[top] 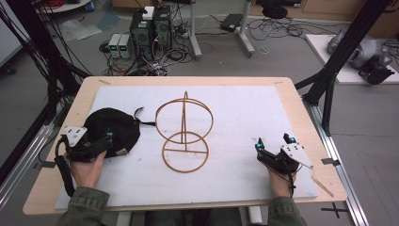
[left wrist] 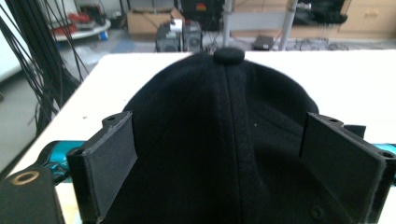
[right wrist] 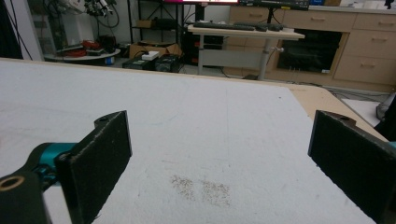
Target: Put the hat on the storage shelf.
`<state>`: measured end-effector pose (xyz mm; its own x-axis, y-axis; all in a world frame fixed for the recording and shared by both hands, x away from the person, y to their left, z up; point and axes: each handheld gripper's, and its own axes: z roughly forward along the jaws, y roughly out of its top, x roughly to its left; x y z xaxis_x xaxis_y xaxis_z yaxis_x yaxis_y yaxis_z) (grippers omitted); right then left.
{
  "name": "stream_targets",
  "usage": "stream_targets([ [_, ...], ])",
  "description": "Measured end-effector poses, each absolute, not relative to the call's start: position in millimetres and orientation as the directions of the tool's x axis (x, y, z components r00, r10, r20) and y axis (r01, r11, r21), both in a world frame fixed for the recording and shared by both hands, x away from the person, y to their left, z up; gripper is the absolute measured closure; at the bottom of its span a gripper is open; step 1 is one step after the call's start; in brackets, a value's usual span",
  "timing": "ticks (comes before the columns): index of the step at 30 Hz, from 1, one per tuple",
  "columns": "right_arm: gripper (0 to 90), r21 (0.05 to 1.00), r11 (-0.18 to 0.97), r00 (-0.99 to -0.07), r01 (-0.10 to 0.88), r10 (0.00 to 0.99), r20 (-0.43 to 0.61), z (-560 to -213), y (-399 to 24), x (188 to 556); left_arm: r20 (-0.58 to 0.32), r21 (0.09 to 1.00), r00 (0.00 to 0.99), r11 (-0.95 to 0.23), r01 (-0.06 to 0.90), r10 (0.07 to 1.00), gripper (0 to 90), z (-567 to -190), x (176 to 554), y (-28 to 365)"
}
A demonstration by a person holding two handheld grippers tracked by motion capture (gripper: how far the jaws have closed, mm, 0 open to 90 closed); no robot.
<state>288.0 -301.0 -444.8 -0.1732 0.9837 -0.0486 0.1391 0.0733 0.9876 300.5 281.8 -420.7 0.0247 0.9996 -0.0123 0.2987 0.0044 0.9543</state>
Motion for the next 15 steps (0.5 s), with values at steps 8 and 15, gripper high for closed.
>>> stream_targets([
  [8,5.2,0.987,0.077,-0.178,0.142,0.983,-0.052,-445.3,-300.3,287.7,-0.007,0.951,0.013,0.002,0.308,1.0,12.3,-421.0,303.1,281.3],
  [15,5.2,0.988,0.063,-0.177,0.141,0.983,-0.037,-445.1,-301.4,287.0,0.004,0.947,0.031,-0.014,0.321,1.0,22.9,-421.5,303.0,280.3],
])
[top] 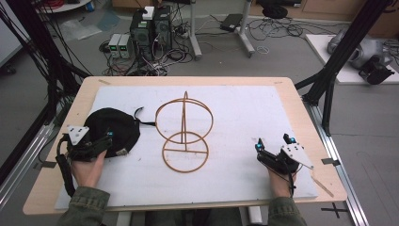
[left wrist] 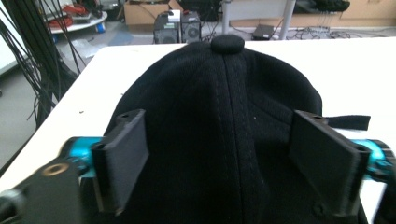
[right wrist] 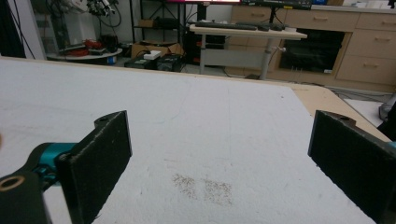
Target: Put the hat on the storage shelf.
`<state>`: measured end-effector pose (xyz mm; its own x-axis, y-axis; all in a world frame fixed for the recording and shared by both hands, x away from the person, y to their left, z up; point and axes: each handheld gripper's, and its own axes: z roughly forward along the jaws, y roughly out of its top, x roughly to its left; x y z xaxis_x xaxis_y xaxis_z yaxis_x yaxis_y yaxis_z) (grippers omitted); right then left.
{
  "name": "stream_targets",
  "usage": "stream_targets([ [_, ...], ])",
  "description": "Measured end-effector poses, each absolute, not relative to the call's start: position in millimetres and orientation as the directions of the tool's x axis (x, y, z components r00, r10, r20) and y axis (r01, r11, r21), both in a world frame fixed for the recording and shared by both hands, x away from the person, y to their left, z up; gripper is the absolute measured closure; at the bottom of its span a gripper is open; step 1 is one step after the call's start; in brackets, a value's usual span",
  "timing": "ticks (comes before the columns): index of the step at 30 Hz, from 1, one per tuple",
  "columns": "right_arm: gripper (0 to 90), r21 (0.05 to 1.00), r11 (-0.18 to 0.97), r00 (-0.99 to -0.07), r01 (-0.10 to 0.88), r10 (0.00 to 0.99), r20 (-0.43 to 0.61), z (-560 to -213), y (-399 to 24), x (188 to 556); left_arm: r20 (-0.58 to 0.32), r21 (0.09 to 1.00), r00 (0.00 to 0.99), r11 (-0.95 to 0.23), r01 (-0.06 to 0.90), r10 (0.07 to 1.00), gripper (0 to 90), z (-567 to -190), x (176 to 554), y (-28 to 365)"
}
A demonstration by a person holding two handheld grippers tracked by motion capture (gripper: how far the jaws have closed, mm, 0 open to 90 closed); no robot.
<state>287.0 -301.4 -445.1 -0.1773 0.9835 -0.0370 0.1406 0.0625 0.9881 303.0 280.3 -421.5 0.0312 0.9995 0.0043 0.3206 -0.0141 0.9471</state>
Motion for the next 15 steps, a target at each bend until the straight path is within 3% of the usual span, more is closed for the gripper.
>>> stream_targets([
  [2,5.2,0.988,0.06,-0.177,0.139,0.984,-0.035,-445.2,-301.5,286.8,-0.005,0.944,0.032,-0.006,0.33,0.999,25.1,-422.2,303.7,280.4],
  [12,5.2,0.989,0.045,-0.172,0.143,0.985,-0.02,-445.4,-303.3,286.3,-0.055,0.942,0.033,0.041,0.333,0.998,79.7,-418.0,298.3,281.5],
  [15,5.3,0.99,0.043,-0.167,0.136,0.986,-0.02,-445.0,-304.9,286.2,-0.082,0.934,0.037,0.064,0.352,0.996,85.3,-419.0,298.8,283.2],
])
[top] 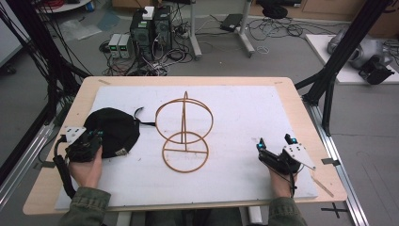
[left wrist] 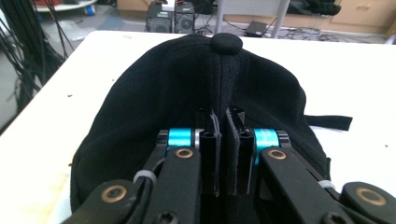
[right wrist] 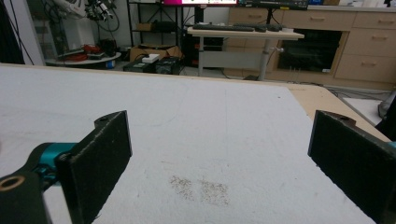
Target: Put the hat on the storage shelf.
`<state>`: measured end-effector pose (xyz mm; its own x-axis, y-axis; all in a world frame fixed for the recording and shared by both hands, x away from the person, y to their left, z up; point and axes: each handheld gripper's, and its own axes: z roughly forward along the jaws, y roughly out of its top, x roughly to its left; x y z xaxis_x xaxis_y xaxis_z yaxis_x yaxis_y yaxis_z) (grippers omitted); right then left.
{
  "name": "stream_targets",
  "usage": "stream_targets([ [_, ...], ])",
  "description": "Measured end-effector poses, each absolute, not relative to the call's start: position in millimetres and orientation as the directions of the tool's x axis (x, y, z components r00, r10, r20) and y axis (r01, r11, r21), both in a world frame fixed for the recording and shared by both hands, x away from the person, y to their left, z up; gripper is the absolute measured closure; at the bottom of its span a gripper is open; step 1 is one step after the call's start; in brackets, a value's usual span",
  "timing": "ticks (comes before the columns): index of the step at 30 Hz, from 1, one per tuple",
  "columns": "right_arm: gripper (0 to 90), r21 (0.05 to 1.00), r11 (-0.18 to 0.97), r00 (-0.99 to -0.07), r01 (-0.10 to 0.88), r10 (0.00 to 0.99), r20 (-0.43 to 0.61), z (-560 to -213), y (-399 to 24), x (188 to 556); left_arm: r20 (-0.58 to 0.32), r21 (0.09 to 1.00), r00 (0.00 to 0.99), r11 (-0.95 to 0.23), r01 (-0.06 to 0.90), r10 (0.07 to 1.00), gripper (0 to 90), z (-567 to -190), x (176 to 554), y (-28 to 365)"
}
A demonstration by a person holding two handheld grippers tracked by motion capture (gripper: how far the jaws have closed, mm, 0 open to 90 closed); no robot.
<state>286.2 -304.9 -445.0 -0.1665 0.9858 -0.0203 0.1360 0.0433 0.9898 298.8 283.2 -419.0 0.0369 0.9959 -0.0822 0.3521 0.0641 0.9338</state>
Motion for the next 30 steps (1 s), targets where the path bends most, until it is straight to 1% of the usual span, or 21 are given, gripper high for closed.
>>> stream_targets([
  [6,5.2,0.99,0.04,-0.169,0.139,0.986,-0.016,-445,-306,285,-0.096,0.935,0.052,0.072,0.346,0.994,86.1,-419,298,285],
  [12,5.3,0.99,0.044,-0.174,0.137,0.985,-0.019,-445,-306,285,-0.08,0.944,0.062,0.055,0.326,0.995,86.1,-418,296,284],
  [19,5.3,0.99,0.045,-0.176,0.137,0.984,-0.02,-445,-306,285,-0.052,0.969,0.089,0.029,0.245,0.995,86.2,-413,291,282],
  [26,5.3,0.99,0.04,-0.174,0.133,0.985,-0.017,-445,-306,285,-0.043,0.983,0.088,0.026,0.182,0.995,86.2,-407,285,282],
  [30,5.2,0.991,0.042,-0.173,0.13,0.985,-0.019,-445,-307,285,-0.04,0.993,0.1,0.028,0.114,0.994,86.0,-397,279,280],
])
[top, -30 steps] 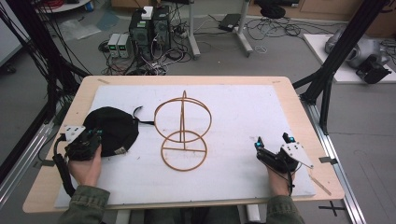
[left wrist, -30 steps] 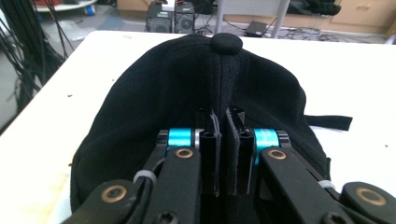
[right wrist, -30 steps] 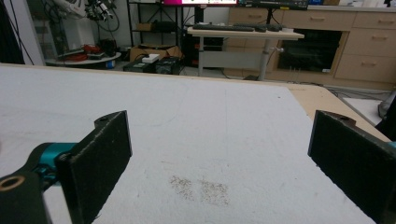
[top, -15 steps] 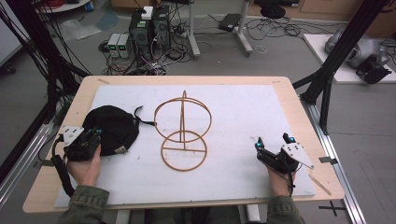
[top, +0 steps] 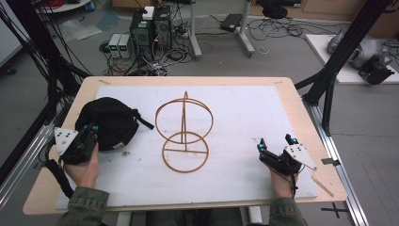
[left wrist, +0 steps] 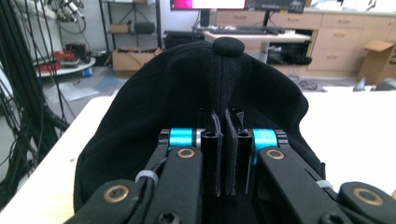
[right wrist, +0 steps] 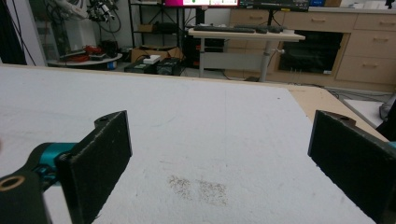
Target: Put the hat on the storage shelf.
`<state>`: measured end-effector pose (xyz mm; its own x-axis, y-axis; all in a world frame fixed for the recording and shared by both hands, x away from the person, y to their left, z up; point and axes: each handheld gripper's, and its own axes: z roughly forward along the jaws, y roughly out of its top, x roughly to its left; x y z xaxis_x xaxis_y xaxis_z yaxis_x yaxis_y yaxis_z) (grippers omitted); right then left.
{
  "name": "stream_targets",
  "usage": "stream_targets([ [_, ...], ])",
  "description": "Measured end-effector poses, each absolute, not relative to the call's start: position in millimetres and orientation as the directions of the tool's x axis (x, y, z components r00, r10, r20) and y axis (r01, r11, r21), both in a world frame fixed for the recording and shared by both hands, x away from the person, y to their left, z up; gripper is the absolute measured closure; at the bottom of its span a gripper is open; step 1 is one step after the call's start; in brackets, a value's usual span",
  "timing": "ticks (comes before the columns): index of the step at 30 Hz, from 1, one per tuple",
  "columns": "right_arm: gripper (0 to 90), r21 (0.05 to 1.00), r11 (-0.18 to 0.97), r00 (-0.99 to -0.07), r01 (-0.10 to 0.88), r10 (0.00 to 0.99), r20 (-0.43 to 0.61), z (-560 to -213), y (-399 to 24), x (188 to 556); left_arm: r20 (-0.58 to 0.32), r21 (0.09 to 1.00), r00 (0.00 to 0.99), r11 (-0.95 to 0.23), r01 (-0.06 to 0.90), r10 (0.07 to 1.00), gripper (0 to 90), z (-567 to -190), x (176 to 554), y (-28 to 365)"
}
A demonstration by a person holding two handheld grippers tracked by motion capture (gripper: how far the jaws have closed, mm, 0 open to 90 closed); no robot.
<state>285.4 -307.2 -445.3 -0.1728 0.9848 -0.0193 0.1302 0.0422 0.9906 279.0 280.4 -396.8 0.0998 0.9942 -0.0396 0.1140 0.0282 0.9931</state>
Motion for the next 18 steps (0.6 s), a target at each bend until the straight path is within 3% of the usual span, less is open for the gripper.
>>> stream_targets([
  [18,5.2,0.991,0.035,-0.168,0.13,0.986,-0.012,-445,-310,283,-0.011,0.999,0.153,0.017,-0.033,0.988,86.0,-370,267,266],
])
